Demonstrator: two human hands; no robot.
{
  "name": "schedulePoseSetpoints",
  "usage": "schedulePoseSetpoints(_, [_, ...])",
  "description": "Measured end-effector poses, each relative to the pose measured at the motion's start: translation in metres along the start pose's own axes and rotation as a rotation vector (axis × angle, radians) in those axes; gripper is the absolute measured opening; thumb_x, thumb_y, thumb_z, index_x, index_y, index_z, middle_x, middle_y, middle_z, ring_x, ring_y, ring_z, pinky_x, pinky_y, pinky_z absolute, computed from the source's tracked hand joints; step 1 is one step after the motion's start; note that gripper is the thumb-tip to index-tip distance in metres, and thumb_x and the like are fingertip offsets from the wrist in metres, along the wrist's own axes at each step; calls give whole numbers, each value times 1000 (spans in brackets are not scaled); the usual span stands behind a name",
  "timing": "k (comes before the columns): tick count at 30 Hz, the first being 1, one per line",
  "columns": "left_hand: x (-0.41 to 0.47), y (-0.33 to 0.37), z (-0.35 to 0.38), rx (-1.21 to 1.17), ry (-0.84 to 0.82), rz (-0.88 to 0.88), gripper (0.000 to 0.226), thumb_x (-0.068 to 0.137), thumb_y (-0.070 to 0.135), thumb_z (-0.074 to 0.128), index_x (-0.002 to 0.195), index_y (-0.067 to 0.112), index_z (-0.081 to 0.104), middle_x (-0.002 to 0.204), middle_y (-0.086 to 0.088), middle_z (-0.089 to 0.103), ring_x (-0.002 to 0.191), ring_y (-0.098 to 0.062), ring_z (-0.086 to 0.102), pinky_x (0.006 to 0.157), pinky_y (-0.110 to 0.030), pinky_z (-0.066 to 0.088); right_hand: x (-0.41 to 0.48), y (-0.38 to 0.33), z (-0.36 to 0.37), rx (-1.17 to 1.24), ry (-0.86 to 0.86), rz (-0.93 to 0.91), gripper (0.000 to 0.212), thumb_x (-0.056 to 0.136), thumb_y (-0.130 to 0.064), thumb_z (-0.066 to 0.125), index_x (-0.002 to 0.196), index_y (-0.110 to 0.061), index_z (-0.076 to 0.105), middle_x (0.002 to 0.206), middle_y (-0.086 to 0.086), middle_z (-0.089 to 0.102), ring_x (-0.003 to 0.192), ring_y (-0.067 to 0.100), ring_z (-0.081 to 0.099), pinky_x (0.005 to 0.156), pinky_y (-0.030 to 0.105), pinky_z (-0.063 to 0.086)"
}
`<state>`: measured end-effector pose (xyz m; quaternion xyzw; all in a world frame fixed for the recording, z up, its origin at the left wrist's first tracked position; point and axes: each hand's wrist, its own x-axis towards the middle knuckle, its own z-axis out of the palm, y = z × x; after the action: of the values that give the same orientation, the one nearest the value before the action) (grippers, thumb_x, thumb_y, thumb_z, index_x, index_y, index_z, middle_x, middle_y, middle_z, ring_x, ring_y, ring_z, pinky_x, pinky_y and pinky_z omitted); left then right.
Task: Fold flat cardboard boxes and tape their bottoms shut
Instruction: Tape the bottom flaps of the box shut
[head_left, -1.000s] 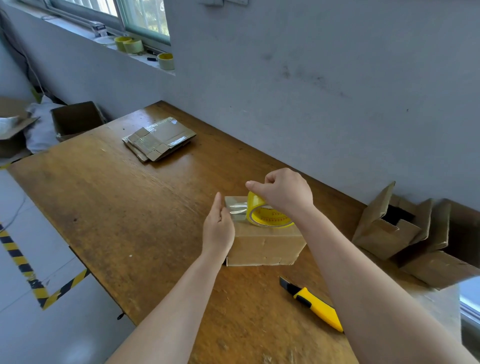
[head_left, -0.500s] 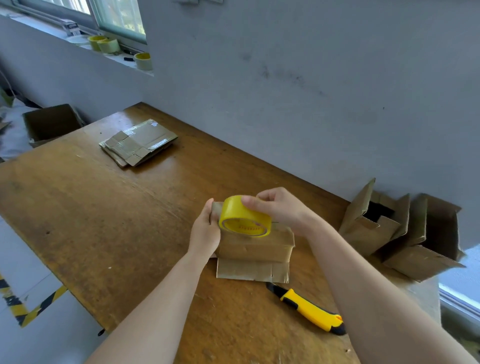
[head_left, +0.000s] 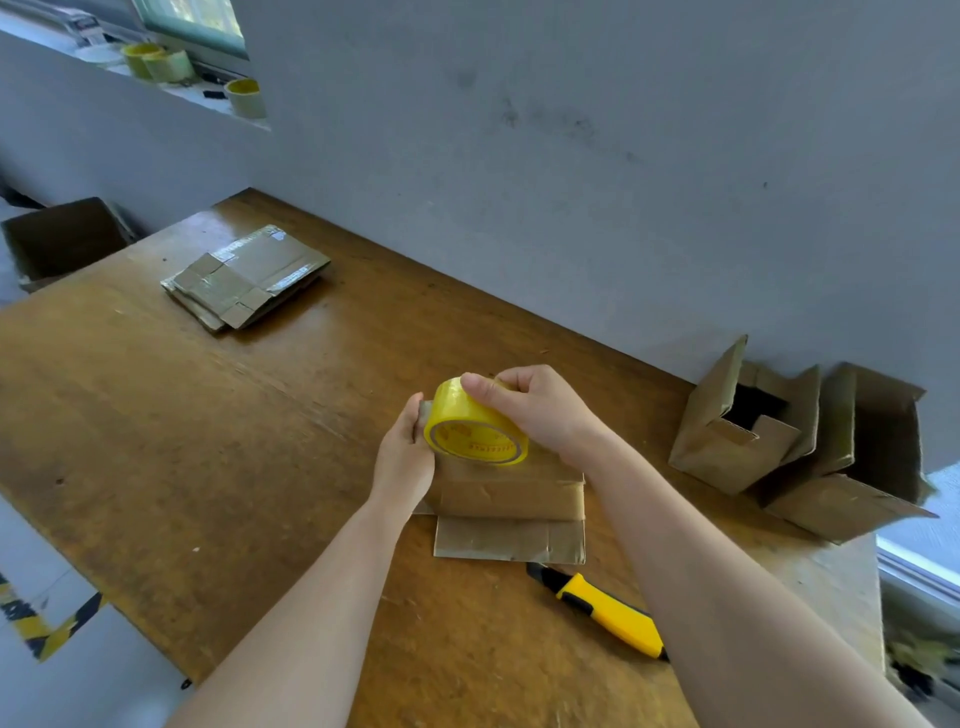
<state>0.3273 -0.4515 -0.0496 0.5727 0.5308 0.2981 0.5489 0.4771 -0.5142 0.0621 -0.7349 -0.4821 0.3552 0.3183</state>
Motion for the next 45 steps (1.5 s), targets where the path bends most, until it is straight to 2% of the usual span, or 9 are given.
schedulePoseSetpoints(4, [2,-4,2,40,8,21,42,102,23,38,142,34,41,143,4,48,130,-16,44,108,-37,38,2,-7,-4,-135,5,-42,64,74,-76,56,65,-13,63,51,-8,53,53,10,51,69,39,45])
schedulePoseSetpoints(8, [4,-5,5,55,47,-2,42,103,29,35,145,37,35,143,6,45,112,-4,44,81,-15,38,3,-17,-34,-514,143,-141,57,75,-73,56,60,-19,66,53,-9,54,54,8,53,47,26,35])
schedulePoseSetpoints(12, [4,-5,8,47,45,0,42,103,30,35,143,39,35,141,5,47,109,-5,45,81,-20,45,-1,-14,-49,-554,109,-142,46,77,-65,58,53,-25,59,54,-10,51,58,6,51,48,25,32])
schedulePoseSetpoints(16, [4,-4,10,125,81,16,41,102,32,34,143,37,35,140,4,46,117,-9,45,85,-27,42,-3,-11,-61,-520,70,-128,42,75,-60,64,60,-21,66,61,-5,59,64,12,57,54,30,45])
schedulePoseSetpoints(21, [4,-3,12,197,97,29,39,103,32,33,141,35,36,138,2,48,118,-11,47,85,-27,41,-5,-10,-68,-641,108,-125,44,74,-64,65,54,-25,55,60,-8,54,59,7,51,47,25,32])
schedulePoseSetpoints(27, [1,1,10,312,36,118,45,103,26,31,146,37,27,148,4,38,134,-18,39,103,-40,40,-4,-12,-70,-687,141,-90,45,73,-64,66,53,-26,50,61,-9,51,59,6,48,46,23,28])
schedulePoseSetpoints(31, [3,0,9,399,55,171,39,103,24,30,140,33,37,143,2,40,127,-16,42,97,-35,43,-4,-8,-73,-682,109,-114,50,70,-71,62,53,-25,52,59,-10,51,57,7,49,48,24,32])
schedulePoseSetpoints(37, [6,-5,9,404,68,205,36,103,25,30,137,30,41,138,2,43,116,-9,43,91,-28,42,-8,6,-92,-386,-4,-89,60,71,-67,67,65,-8,62,53,-5,43,53,12,44,57,33,35])
schedulePoseSetpoints(45, [6,-6,8,404,88,253,35,103,21,33,137,24,43,134,1,47,114,-7,43,89,-20,36,-11,20,-94,-765,235,-15,57,74,-67,61,52,-15,54,53,-4,50,57,18,55,47,25,34])
